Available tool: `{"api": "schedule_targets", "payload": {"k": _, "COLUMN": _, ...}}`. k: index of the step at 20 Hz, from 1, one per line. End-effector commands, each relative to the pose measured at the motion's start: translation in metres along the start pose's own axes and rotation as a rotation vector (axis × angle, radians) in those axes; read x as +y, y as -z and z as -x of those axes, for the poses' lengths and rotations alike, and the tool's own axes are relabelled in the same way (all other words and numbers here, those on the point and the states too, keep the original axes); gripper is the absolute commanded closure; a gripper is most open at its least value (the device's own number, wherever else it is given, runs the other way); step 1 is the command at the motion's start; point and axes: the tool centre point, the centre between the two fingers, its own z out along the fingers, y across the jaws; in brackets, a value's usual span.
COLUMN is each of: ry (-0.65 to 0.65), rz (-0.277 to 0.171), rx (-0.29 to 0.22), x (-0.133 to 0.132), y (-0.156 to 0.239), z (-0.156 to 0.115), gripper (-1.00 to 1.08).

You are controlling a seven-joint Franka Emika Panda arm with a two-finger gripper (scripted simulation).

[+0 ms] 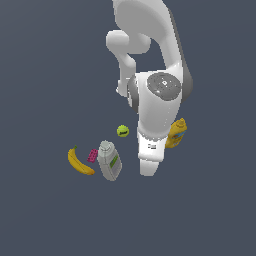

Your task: Pick up a designated object from a clutter of objects.

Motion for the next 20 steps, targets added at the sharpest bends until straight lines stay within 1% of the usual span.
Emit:
{"api": "schedule_targets", "payload": {"k": 1, "ry": 0.0, "rz": 0.001, "rx": 0.0, "x": -0.008, "y": 0.023, "z": 0.01, "gripper": 1.08}}
{"api": "schedule_targets", "payload": {"k": 13, "ry": 0.001, "rz": 0.001, "rx": 0.004, "x": -0.047, "y": 0.14, "z": 0.057, "gripper": 1.08}}
{"api": "schedule_targets", "payload": {"k": 20, "ry": 0.001, "rz": 0.001, "rx": 0.005, "x": -0.063, "y": 0.194, "z": 0.079, "gripper": 1.08}}
